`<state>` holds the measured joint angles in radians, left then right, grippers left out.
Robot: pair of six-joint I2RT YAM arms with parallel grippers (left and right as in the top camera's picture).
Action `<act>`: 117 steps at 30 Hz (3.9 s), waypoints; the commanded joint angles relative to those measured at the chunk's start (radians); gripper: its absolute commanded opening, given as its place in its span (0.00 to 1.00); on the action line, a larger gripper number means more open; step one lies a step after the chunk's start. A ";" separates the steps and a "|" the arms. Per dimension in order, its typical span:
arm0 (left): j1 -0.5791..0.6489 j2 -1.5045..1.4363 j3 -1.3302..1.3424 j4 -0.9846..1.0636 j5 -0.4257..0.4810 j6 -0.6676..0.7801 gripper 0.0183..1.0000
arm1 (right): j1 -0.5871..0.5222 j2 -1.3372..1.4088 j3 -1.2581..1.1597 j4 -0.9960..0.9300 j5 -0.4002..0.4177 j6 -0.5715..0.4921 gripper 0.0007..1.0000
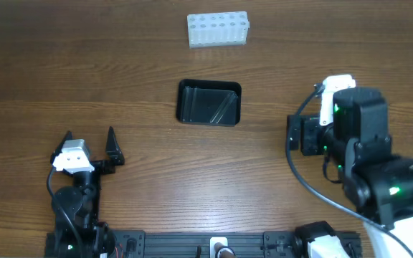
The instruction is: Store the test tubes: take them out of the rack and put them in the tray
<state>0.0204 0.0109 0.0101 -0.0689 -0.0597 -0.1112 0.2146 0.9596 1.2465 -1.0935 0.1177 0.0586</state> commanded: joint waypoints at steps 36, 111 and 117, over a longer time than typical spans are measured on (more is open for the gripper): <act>0.006 -0.008 -0.004 0.000 0.003 0.018 1.00 | -0.157 -0.694 -1.241 1.012 -0.050 -0.299 0.99; 0.006 -0.008 -0.004 0.000 0.003 0.018 1.00 | -0.178 -0.955 -1.241 1.022 -0.072 -0.059 0.99; 0.006 -0.008 -0.004 0.000 0.003 0.018 1.00 | -0.178 -0.955 -1.241 1.022 -0.072 -0.059 0.99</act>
<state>0.0204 0.0101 0.0101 -0.0696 -0.0597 -0.1112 0.0471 0.0139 0.0109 -0.0677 0.0582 -0.0036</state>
